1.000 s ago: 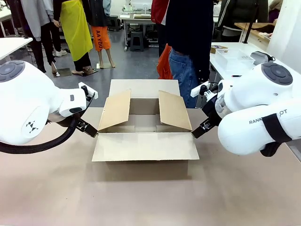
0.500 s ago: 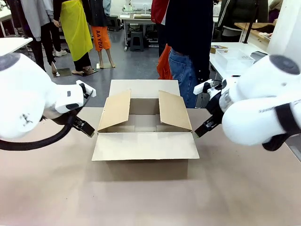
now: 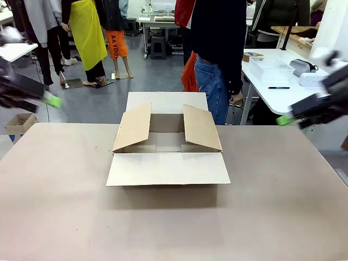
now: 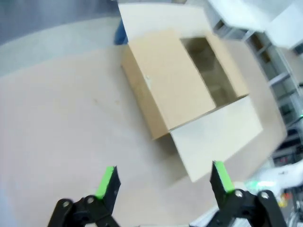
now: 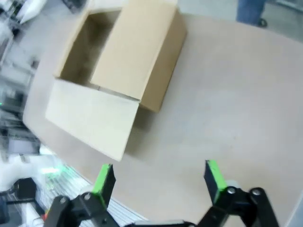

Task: Pack the gift set into the box.
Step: Place both hands on the side flaps of the Package Box and spread them outward.

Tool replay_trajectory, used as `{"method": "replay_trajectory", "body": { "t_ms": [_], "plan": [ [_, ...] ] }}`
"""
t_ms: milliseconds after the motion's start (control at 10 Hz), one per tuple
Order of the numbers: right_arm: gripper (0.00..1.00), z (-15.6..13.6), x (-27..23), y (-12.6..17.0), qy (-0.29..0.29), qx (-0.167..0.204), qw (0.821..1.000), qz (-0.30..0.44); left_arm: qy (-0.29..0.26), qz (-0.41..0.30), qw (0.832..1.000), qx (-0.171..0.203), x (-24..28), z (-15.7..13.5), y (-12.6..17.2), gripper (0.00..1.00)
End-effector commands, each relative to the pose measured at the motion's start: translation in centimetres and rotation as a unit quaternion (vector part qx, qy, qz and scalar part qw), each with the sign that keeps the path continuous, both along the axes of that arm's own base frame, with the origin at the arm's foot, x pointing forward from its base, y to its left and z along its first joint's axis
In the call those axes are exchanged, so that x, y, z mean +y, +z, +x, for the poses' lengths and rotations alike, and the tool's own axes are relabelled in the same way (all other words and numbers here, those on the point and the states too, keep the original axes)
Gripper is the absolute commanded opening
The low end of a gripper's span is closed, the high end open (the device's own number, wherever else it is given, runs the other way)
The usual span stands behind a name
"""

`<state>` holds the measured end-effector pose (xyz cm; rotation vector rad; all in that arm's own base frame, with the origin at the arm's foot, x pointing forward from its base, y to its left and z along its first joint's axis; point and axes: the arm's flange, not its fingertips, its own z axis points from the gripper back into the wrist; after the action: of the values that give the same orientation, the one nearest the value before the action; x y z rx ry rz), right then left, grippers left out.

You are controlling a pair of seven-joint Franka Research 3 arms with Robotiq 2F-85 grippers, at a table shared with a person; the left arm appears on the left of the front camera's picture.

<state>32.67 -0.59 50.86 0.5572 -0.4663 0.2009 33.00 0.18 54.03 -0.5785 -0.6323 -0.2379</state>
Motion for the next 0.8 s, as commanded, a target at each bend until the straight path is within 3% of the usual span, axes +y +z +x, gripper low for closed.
{"method": "replay_trajectory", "body": {
  "t_ms": [0, 100, 300, 400, 500, 700],
  "plan": [
    [1.00, -2.8, -10.6, -2.2, -0.158, 0.027, 0.952, 0.261, 0.035, -0.235, 0.971, 0.000, 9.8, -4.3, -7.4, 1.00],
    [1.00, -4.3, -15.8, -4.7, -0.209, 0.035, 0.915, 0.343, 0.075, -0.313, 0.947, 0.007, 14.5, -4.9, -11.0, 1.00],
    [1.00, -5.4, -21.4, -10.8, -0.243, 0.053, 0.858, 0.450, 0.133, -0.399, 0.907, 0.026, 18.4, -5.5, -17.2, 1.00],
    [1.00, -5.6, -22.3, -12.9, -0.268, 0.049, 0.841, 0.468, 0.164, -0.416, 0.894, 0.033, 19.1, -5.3, -19.0, 1.00],
    [1.00, -7.8, -20.9, -8.0, -0.184, 0.063, 0.936, 0.294, 0.120, -0.327, 0.937, 0.022, 21.4, -4.6, -11.4, 1.00],
    [1.00, -7.8, -20.9, -8.0, -0.184, 0.063, 0.936, 0.294, 0.120, -0.327, 0.937, 0.022, 21.4, -4.6, -11.4, 1.00]
  ]
}}
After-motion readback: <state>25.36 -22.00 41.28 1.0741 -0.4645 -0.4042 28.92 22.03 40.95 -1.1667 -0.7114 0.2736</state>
